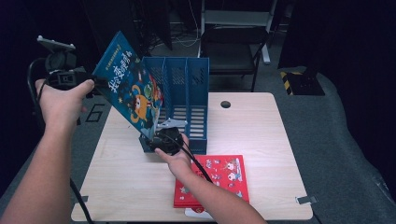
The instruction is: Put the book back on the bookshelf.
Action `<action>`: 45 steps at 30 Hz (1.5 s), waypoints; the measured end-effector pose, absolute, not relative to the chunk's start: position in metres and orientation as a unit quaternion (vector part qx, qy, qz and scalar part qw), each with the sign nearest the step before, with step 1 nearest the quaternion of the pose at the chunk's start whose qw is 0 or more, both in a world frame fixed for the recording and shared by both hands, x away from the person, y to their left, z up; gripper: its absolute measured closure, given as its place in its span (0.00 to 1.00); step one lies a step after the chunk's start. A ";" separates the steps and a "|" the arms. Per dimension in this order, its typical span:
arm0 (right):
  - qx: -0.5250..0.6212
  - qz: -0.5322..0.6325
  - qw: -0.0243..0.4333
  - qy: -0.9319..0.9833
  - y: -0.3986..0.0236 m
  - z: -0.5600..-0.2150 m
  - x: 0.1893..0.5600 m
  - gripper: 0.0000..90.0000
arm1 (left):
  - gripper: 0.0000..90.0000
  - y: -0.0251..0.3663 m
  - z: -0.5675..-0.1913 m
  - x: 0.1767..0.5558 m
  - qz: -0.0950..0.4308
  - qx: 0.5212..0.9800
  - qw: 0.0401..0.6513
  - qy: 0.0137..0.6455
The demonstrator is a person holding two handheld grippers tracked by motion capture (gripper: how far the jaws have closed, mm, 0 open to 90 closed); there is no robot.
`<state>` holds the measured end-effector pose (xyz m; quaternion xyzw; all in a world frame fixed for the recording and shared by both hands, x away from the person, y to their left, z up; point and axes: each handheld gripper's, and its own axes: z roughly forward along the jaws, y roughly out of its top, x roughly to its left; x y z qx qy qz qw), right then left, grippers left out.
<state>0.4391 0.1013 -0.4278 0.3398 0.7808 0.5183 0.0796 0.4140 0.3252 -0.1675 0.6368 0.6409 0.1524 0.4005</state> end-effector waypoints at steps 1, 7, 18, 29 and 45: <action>0.332 0.516 0.086 0.785 0.102 -0.428 0.439 0.50 | 0.91 0.325 -0.168 0.415 0.151 0.635 0.401 0.643; 0.340 0.511 0.099 0.783 0.101 -0.429 0.442 0.51 | 0.91 0.327 -0.171 0.420 0.145 0.628 0.398 0.653; 0.341 0.506 0.112 0.784 0.101 -0.430 0.454 0.52 | 0.91 0.327 -0.171 0.429 0.141 0.625 0.388 0.662; 0.342 0.506 0.105 0.784 0.103 -0.426 0.463 0.58 | 0.91 0.313 -0.159 0.438 0.152 0.640 0.362 0.661; 0.352 0.487 0.112 0.791 0.103 -0.427 0.478 0.63 | 0.91 0.315 -0.170 0.443 0.148 0.630 0.371 0.665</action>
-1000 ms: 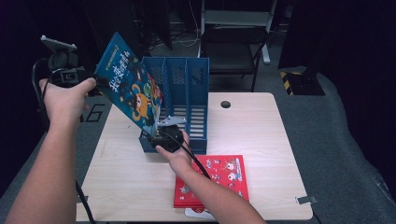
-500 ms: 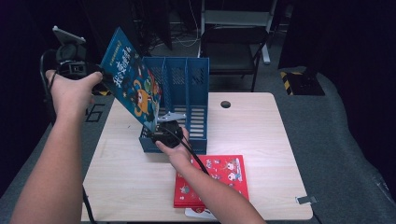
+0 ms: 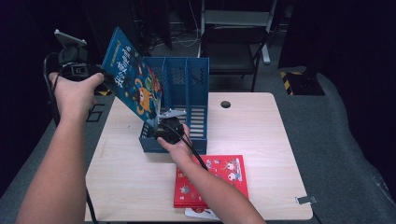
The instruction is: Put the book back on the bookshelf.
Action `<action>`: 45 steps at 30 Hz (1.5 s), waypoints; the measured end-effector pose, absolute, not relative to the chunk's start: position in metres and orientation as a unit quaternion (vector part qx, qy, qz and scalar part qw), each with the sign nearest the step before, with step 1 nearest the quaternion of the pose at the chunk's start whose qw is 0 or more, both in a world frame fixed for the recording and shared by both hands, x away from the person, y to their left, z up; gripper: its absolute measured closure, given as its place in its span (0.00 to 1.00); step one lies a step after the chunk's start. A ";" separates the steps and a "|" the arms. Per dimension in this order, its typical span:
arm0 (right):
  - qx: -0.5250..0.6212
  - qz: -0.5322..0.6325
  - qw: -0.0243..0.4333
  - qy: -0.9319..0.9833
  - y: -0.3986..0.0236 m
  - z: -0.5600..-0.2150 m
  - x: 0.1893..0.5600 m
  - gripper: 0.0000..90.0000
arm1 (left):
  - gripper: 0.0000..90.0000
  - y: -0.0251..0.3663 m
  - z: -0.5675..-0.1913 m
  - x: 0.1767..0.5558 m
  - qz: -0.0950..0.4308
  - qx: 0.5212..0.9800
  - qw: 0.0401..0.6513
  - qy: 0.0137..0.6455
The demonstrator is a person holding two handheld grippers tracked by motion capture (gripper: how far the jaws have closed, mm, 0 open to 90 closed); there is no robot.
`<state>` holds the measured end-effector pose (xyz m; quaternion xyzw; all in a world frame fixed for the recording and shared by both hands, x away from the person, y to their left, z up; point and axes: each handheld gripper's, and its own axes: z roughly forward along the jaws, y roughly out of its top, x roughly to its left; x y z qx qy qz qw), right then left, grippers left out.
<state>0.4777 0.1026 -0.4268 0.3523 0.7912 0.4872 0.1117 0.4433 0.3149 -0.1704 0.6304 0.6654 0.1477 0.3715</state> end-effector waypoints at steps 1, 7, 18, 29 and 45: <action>0.348 0.485 0.114 0.794 0.103 -0.427 0.479 0.63 | 0.91 0.315 -0.171 0.443 0.149 0.630 0.372 0.665; 0.345 0.474 0.125 0.801 0.108 -0.426 0.481 0.63 | 0.91 0.316 -0.172 0.443 0.147 0.633 0.370 0.665; 0.351 0.455 0.149 0.805 0.113 -0.427 0.482 0.53 | 0.92 0.314 -0.174 0.442 0.147 0.635 0.365 0.665; 0.367 0.447 0.155 0.801 0.114 -0.425 0.481 0.48 | 0.92 0.314 -0.172 0.441 0.146 0.632 0.364 0.668; 0.333 0.447 0.189 0.809 0.119 -0.419 0.476 0.47 | 0.92 0.313 -0.182 0.445 0.138 0.633 0.365 0.669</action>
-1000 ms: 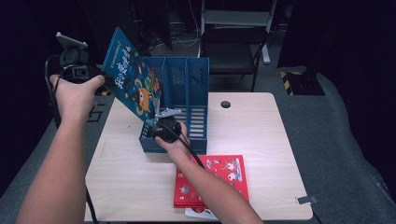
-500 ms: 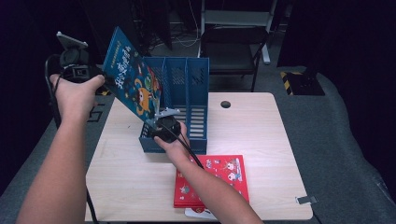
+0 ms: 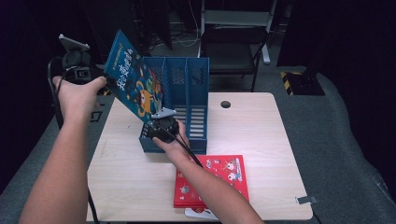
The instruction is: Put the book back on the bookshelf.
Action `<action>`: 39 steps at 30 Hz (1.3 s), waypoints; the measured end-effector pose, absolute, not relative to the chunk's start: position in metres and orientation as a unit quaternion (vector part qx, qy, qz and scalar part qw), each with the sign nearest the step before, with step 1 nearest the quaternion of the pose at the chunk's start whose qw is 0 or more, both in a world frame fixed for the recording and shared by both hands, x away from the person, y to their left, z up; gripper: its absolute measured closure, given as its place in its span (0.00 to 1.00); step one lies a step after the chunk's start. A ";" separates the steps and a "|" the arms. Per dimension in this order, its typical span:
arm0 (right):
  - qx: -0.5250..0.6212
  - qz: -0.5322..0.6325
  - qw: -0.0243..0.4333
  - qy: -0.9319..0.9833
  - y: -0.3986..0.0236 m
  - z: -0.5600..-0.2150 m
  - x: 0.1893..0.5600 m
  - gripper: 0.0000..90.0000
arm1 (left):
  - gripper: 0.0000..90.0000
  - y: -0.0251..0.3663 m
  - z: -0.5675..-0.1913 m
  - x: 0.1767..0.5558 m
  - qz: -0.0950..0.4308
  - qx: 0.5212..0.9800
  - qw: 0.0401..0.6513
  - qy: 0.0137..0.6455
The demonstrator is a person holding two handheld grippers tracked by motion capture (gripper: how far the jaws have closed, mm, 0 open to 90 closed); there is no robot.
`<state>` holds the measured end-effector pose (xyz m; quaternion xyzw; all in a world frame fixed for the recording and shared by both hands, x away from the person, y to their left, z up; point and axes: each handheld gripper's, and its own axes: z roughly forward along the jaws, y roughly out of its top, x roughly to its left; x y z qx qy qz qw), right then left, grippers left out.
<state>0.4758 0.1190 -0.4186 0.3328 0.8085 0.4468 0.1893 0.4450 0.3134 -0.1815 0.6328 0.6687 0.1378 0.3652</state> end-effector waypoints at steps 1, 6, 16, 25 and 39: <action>0.329 0.446 0.189 0.811 0.120 -0.418 0.476 0.48 | 0.92 0.313 -0.182 0.445 0.137 0.630 0.365 0.671; 0.330 0.450 0.175 0.811 0.122 -0.419 0.477 0.51 | 0.92 0.308 -0.184 0.446 0.143 0.635 0.357 0.670; 0.313 0.463 0.165 0.813 0.129 -0.407 0.475 0.53 | 0.92 0.299 -0.195 0.451 0.146 0.649 0.337 0.666; 0.314 0.458 0.162 0.816 0.130 -0.408 0.482 0.54 | 0.92 0.293 -0.198 0.454 0.159 0.643 0.340 0.668; 0.311 0.453 0.149 0.822 0.138 -0.408 0.485 0.54 | 0.92 0.290 -0.207 0.457 0.163 0.652 0.325 0.666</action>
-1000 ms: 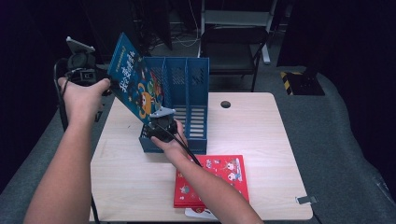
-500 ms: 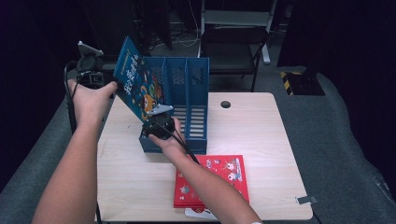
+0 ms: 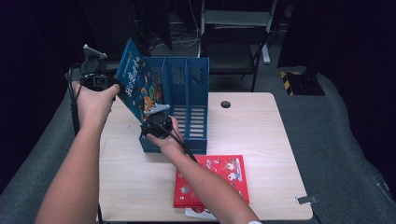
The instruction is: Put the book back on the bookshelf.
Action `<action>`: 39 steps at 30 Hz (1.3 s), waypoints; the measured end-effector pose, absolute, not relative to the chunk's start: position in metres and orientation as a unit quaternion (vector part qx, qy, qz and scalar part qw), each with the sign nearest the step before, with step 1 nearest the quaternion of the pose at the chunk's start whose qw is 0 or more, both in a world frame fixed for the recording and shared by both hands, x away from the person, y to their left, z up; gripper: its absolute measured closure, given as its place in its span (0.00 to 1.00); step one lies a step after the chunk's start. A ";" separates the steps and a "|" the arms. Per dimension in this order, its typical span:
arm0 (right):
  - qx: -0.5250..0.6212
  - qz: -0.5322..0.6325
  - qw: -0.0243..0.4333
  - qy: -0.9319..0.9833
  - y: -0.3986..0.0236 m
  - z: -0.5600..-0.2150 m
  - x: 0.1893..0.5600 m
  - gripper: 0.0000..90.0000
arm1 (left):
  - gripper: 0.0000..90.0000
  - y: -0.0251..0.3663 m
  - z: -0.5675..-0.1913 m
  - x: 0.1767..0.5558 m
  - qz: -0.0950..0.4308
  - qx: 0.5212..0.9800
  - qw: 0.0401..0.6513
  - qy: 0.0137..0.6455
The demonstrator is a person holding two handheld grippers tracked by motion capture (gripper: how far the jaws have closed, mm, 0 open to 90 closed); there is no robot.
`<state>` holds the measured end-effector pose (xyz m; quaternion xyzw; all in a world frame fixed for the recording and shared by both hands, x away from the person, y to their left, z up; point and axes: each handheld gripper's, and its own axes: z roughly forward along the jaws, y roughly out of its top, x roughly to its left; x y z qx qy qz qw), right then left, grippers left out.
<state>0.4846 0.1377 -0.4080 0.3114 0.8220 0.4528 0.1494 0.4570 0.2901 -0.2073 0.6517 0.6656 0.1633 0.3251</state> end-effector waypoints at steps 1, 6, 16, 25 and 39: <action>0.311 0.454 0.150 0.821 0.138 -0.408 0.485 0.54 | 0.92 0.290 -0.209 0.458 0.166 0.652 0.325 0.665; 0.308 0.459 0.148 0.820 0.140 -0.404 0.485 0.55 | 0.92 0.283 -0.215 0.461 0.172 0.663 0.308 0.660; 0.316 0.457 0.141 0.820 0.141 -0.408 0.490 0.57 | 0.92 0.277 -0.223 0.464 0.183 0.664 0.301 0.660; 0.321 0.456 0.129 0.820 0.142 -0.411 0.493 0.60 | 0.92 0.264 -0.228 0.467 0.202 0.668 0.278 0.660; 0.323 0.463 0.105 0.819 0.146 -0.415 0.492 0.61 | 0.92 0.250 -0.237 0.472 0.220 0.684 0.240 0.653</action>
